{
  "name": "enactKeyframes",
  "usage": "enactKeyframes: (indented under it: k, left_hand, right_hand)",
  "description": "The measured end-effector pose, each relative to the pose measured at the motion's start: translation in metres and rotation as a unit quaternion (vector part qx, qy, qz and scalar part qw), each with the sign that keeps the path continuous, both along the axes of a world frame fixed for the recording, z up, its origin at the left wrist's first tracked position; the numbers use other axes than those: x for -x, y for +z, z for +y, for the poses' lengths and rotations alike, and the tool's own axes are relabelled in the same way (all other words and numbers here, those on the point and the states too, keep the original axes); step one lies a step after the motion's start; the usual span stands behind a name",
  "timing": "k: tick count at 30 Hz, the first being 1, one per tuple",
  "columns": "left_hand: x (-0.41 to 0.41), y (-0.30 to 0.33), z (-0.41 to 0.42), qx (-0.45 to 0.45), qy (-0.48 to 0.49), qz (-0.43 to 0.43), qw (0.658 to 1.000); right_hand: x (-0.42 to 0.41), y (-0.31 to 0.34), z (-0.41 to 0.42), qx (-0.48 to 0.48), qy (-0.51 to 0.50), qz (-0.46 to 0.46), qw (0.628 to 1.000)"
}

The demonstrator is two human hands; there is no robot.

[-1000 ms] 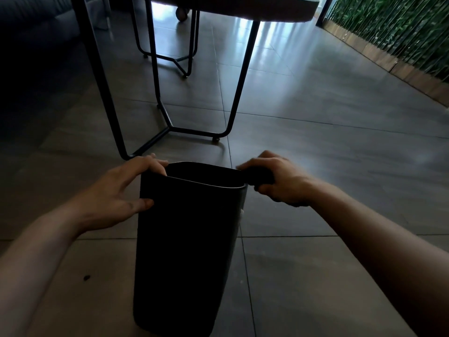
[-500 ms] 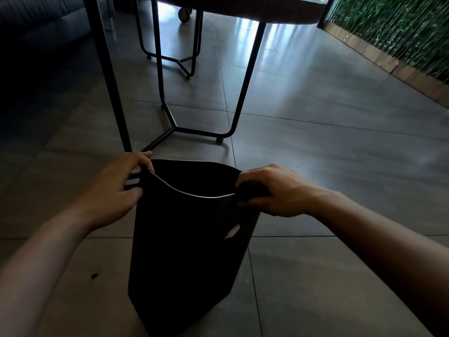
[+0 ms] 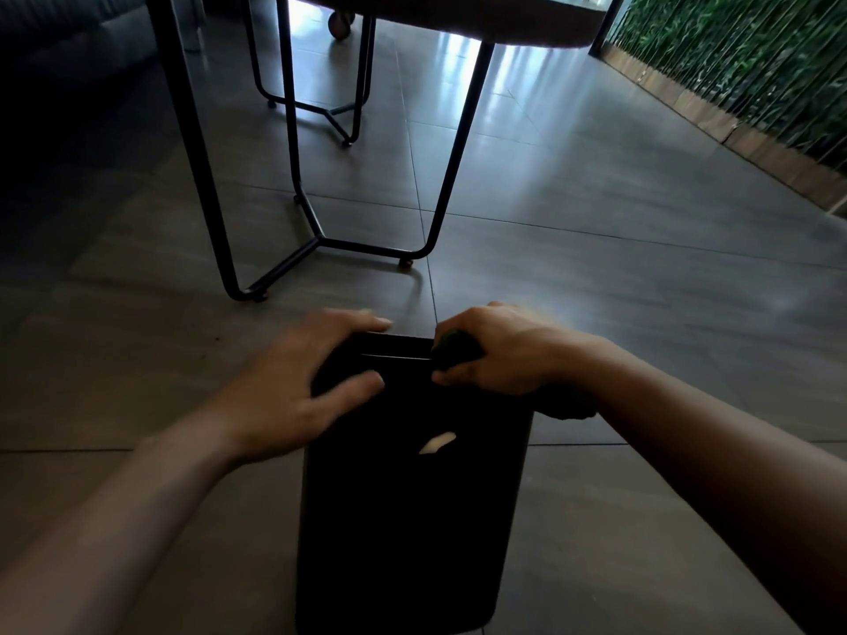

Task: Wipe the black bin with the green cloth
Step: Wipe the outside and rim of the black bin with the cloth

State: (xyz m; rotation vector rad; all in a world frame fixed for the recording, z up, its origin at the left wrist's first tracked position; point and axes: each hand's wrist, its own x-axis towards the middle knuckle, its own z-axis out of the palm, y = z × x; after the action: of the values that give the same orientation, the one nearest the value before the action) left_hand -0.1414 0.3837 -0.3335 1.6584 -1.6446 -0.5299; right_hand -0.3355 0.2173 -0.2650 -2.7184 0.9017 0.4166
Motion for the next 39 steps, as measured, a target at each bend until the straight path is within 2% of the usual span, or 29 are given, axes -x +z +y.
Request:
enactKeyframes:
  k: [4,7,12,14,16,18,19,20,21,22,26,28,30,33,39]
  left_hand:
    - [0.006,-0.015,-0.006,-0.043,-0.031,-0.139,0.989]
    - [-0.002,-0.02,-0.01,-0.054,-0.022,-0.137,0.989]
    - [-0.015,-0.03,-0.009,-0.07,0.002,-0.112,0.991]
    - [-0.016,-0.034,-0.01,-0.068,-0.003,-0.117,0.991]
    - [-0.017,-0.037,-0.012,-0.064,-0.003,-0.118,0.991]
    - [-0.019,-0.039,-0.014,-0.063,0.008,-0.112,0.992]
    - [-0.02,-0.041,-0.015,-0.062,0.016,-0.11,0.992]
    - [-0.022,-0.042,-0.015,-0.062,0.023,-0.109,0.992]
    - [-0.023,-0.043,-0.015,-0.061,0.026,-0.108,0.992]
    - [-0.024,-0.045,-0.015,-0.059,0.028,-0.108,0.992]
    - [-0.023,-0.043,-0.013,-0.06,0.029,-0.113,0.991]
    - [-0.022,-0.042,-0.012,-0.065,0.024,-0.112,0.991]
    - [-0.021,-0.041,-0.012,-0.067,0.022,-0.109,0.991]
    - [-0.02,-0.041,-0.011,-0.072,0.024,-0.105,0.992]
    - [-0.018,-0.04,-0.011,-0.066,0.025,-0.098,0.993]
  right_hand:
    - [-0.003,-0.012,0.004,-0.004,-0.019,-0.007,1.0]
    - [-0.003,-0.018,0.003,-0.008,-0.053,-0.067,0.996]
    - [0.009,-0.028,0.013,-0.117,-0.142,-0.241,0.953]
    - [0.019,-0.026,0.022,-0.192,-0.184,-0.323,0.908]
    - [0.031,-0.018,0.03,-0.351,-0.215,-0.403,0.817]
    - [0.04,-0.008,0.038,-0.498,-0.211,-0.436,0.719]
    - [0.042,-0.003,0.043,-0.537,-0.197,-0.436,0.694]
    - [0.042,0.001,0.048,-0.56,-0.18,-0.429,0.685]
    - [0.042,0.005,0.052,-0.567,-0.164,-0.417,0.691]
    - [0.041,0.009,0.057,-0.555,-0.15,-0.401,0.713]
    - [0.04,0.024,0.071,-0.362,-0.082,-0.324,0.87]
    - [0.042,0.029,0.078,-0.276,-0.051,-0.29,0.915]
    - [0.044,0.034,0.083,-0.218,-0.039,-0.262,0.939]
    - [0.044,0.041,0.084,-0.22,-0.031,-0.249,0.943]
    - [0.04,0.035,0.073,-0.41,-0.006,-0.33,0.85]
